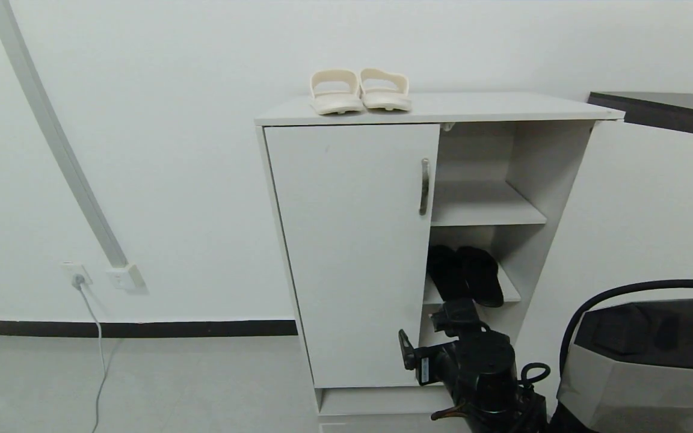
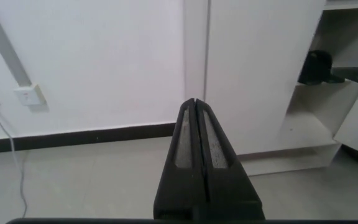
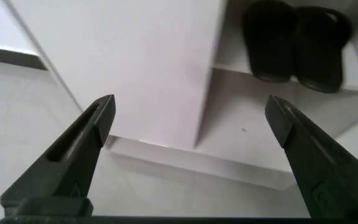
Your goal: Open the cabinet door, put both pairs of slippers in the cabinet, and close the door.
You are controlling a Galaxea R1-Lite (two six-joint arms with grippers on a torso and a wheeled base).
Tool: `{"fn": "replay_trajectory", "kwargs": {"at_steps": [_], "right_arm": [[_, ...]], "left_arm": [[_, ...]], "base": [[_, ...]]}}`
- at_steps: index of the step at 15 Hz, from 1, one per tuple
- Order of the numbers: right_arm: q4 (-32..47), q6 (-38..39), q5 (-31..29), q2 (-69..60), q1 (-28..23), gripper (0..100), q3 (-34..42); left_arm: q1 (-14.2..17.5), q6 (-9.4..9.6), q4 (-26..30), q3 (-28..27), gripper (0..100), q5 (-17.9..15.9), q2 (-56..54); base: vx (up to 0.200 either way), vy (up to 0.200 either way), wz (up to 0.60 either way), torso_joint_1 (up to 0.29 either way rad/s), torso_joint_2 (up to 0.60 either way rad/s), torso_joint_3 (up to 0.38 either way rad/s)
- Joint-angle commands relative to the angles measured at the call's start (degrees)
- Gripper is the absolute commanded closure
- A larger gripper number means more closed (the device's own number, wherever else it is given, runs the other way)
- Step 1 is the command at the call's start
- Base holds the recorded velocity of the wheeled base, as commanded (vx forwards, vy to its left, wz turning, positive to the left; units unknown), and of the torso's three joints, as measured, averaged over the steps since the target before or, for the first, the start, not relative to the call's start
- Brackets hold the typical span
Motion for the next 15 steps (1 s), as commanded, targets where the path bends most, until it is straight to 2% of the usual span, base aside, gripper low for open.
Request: {"fn": "replay_trajectory", "kwargs": {"at_steps": [1,10,15], "right_arm": [[-0.7,-0.1,0.2,1.2,-0.1,0,0.1],[-8.6,-3.2,1.0,2.7,-0.1,0,1.5],[-9.1,-4.8,1.0,3.3,-0.1,0,1.5]], "left_arm": [[0.0,0.00,0.0,0.0,100,0.0,0.1],[0.0,0.00,0.0,0.0,100,0.1,0.0],[0.0,-0.09,0.0,0.0,100,0.1,0.1]], "base": [[0.000,0.200,0.00,-0.002,0.00,0.002],[0.000,0.000,0.00,0.000,0.00,0.000],[0.000,0.000,0.00,0.000,0.00,0.000]]}}
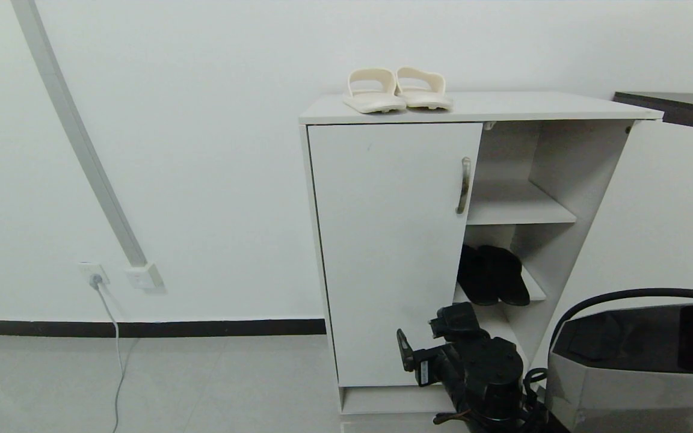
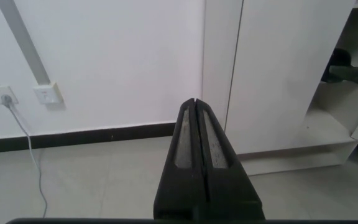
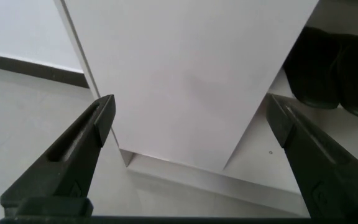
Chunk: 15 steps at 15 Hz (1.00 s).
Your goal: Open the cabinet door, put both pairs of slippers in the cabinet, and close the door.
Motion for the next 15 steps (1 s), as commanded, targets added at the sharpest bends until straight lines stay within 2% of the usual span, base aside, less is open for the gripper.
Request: {"fn": "replay_trajectory", "kwargs": {"at_steps": [1,10,15], "right_arm": [[0.0,0.0,0.0,0.4,0.0,0,0.0],[0.0,0.0,-0.1,0.9,0.0,0,0.4],[0.0,0.1,0.0,1.6,0.0,0,0.3]], "left_arm": [[0.0,-0.01,0.0,0.0,100,0.0,0.1],[0.0,-0.01,0.0,0.0,100,0.0,0.0],[0.0,-0.01,0.0,0.0,100,0.0,0.1]], "base": [[0.000,0.000,0.00,0.000,0.00,0.000],[0.000,0.000,0.00,0.000,-0.01,-0.010],[0.000,0.000,0.00,0.038,-0.36,-0.314]]}}
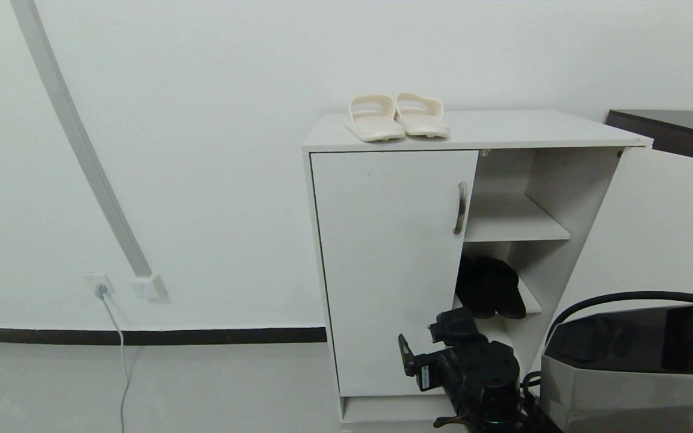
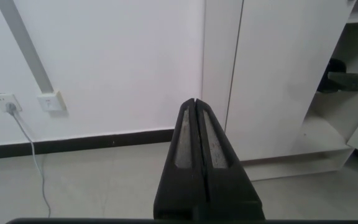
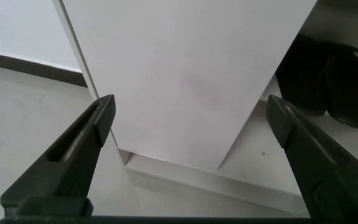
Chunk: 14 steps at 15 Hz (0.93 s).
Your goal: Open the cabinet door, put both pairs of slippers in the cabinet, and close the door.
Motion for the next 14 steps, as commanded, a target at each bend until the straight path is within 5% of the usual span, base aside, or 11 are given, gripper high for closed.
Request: {"fn": "replay_trajectory", "kwargs": {"at_steps": [1,14], "right_arm": [[-0.1,0.0,0.0,0.3,0.0,0,0.0],[-0.1,0.0,0.0,0.2,0.0,0,0.2]], "left_arm": [[0.0,0.02,0.0,0.0,100,0.0,0.1],[0.0,0.02,0.0,0.0,100,0.0,0.1]], "base": [[0.000,0.000,0.00,0.095,-0.44,-0.354],[0.000,0.000,0.00,0.150,-0.48,-0.328]]}}
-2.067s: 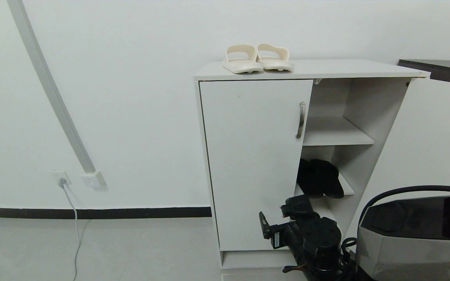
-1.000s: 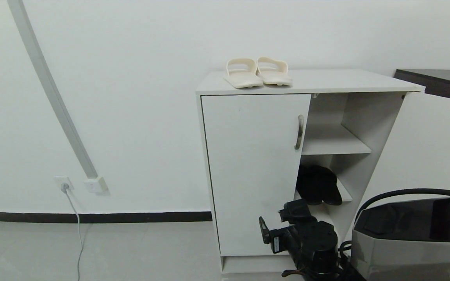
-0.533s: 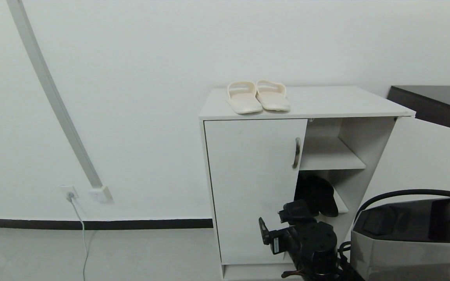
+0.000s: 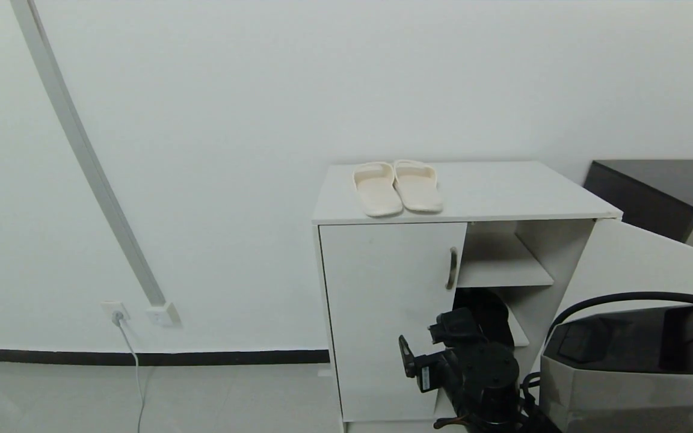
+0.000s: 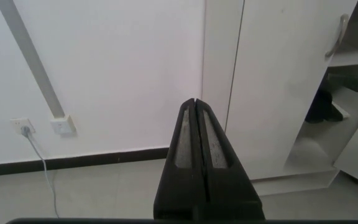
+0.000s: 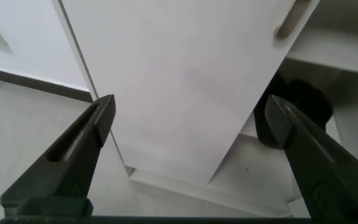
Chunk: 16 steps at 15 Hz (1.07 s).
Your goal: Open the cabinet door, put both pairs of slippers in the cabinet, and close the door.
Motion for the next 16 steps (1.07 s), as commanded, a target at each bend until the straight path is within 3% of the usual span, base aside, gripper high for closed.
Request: {"fn": "replay_trajectory", "kwargs": {"at_steps": [1,16], "right_arm": [[-0.1,0.0,0.0,0.0,0.0,0,0.0],[-0.1,-0.2,-0.2,1.9,0.0,0,-0.1]], "left_arm": [[0.0,0.02,0.0,0.0,100,0.0,0.1],[0.0,0.02,0.0,0.0,100,0.0,0.1]], "base": [[0.000,0.000,0.00,0.203,-0.52,-0.310],[0.000,0.000,0.00,0.231,-0.53,-0.306]]}}
